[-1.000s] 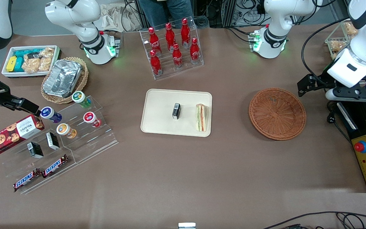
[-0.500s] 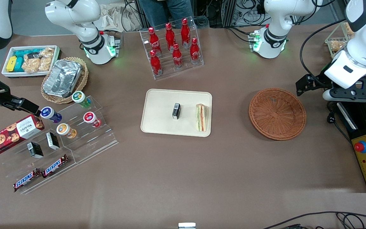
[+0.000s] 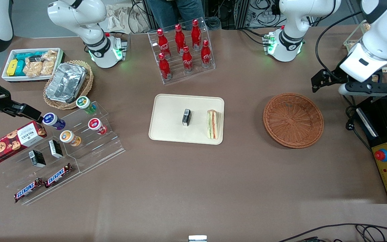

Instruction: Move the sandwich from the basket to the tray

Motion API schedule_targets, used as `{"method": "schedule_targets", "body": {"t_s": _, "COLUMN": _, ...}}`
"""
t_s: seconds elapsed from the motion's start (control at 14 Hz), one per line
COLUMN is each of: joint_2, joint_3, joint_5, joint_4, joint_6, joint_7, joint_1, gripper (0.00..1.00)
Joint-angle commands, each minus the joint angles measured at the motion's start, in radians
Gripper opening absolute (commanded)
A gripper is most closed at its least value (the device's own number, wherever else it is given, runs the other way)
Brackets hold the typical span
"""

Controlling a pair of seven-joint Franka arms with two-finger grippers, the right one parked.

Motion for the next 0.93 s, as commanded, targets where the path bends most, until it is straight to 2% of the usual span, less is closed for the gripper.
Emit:
{"method": "schedule_targets", "body": {"t_s": 0.0, "joint_2": -0.091, "joint_3": 0.002, "joint_5": -0.004, "joint_4": -0.101, "joint_6": 0.048, "joint_7": 0.019, "joint_1": 0.003, "gripper": 0.99}}
{"method": "schedule_targets", "body": {"t_s": 0.5, "joint_2": -0.069, "joint_3": 0.002, "joint_5": -0.005, "joint_4": -0.073, "joint_6": 0.045, "joint_7": 0.015, "joint_1": 0.013, "gripper": 0.99}}
{"method": "schedule_targets", "body": {"t_s": 0.86, "joint_2": -0.103, "joint_3": 0.005, "joint_5": 0.010, "joint_4": -0.081, "joint_6": 0.023, "joint_7": 0.010, "joint_1": 0.012, "gripper": 0.99}}
